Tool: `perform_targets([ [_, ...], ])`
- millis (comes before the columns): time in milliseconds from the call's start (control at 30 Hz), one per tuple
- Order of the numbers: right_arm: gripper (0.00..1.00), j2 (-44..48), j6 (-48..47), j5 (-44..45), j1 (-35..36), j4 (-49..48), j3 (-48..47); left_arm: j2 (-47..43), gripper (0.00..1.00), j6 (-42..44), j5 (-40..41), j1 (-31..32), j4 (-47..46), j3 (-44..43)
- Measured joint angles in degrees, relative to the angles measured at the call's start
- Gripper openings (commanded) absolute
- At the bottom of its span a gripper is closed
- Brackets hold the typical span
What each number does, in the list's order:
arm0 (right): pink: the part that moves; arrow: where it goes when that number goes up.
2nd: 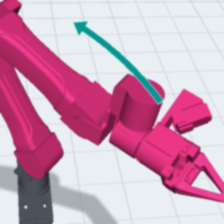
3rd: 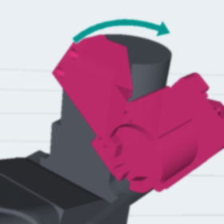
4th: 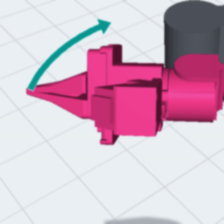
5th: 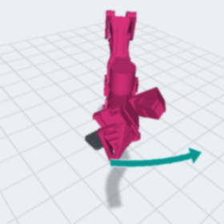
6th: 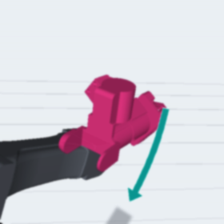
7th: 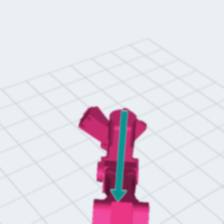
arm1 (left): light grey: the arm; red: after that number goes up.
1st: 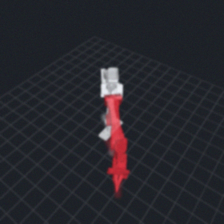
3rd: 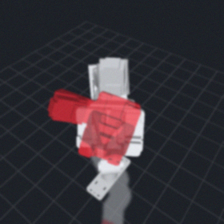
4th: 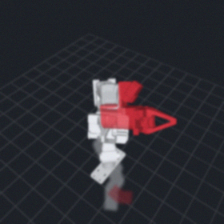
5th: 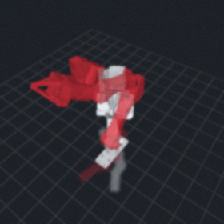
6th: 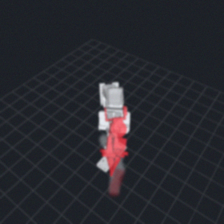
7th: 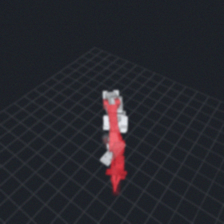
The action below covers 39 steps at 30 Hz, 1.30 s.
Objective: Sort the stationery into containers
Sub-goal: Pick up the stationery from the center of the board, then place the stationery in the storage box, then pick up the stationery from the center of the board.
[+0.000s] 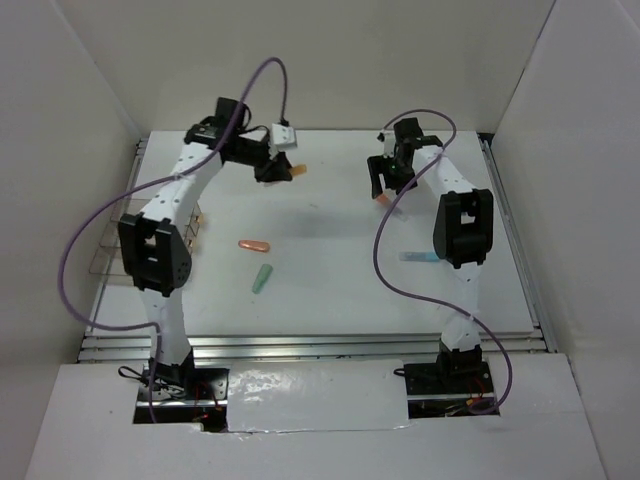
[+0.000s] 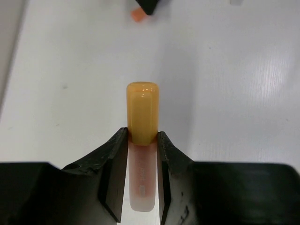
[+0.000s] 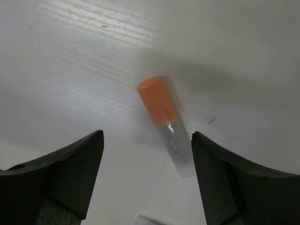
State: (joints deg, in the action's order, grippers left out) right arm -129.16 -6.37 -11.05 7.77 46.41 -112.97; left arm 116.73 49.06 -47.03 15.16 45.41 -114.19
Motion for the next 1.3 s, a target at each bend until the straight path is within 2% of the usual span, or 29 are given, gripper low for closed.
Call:
perform_targets([
  [167, 0.80, -2.58, -2.47, 2.95, -0.04, 1.14, -1.88, -9.53, 0.11, -1.03, -4.81, -9.20, 0.33, 1.73],
  [333, 0.72, -4.96, -4.44, 4.22, -0.28, 3.19, -2.69, -11.54, 0.07, 3.87, -6.88, -17.49, 7.15, 1.68],
  [467, 0.64, -6.08, -5.55, 4.15, -0.31, 5.09, -2.91, -10.01, 0.03, 12.94, -6.75, -25.05, 16.87, 0.61],
  [567, 0.61, -6.54, -6.38, 4.15, -0.31, 6.49, -2.95, -9.33, 0.00, 20.11, -5.84, -30.84, 22.01, 0.61],
  [733, 0.41, -6.54, -7.17, 4.39, -0.28, 7.67, -3.10, -9.35, 0.00, 33.70, -2.21, -38.73, 25.53, 5.29],
  [800, 0.34, -6.54, -7.50, 4.44, -0.13, 8.13, -3.43, -9.22, 0.00, 38.23, 0.20, -40.22, 26.53, 6.82],
  [900, 0.14, -6.54, -8.09, 4.55, -0.02, 9.03, -3.72, -9.25, 0.00, 45.59, 4.70, -41.03, 26.93, 9.79],
  [1000, 0.03, -6.51, -8.15, 4.35, 0.07, 9.07, -3.54, -9.22, 0.00, 52.59, 9.55, -41.44, 27.10, 14.32],
  [1133, 0.00, -5.14, -7.61, 3.04, 0.13, 8.87, -1.64, -8.87, 0.00, 58.97, 14.49, -42.62, 27.52, 18.10],
  [1300, 0.00, -1.29, -5.49, -1.29, 0.13, 8.83, 0.46, -8.66, 0.00, 62.07, 19.06, -44.37, 27.19, 21.00],
])
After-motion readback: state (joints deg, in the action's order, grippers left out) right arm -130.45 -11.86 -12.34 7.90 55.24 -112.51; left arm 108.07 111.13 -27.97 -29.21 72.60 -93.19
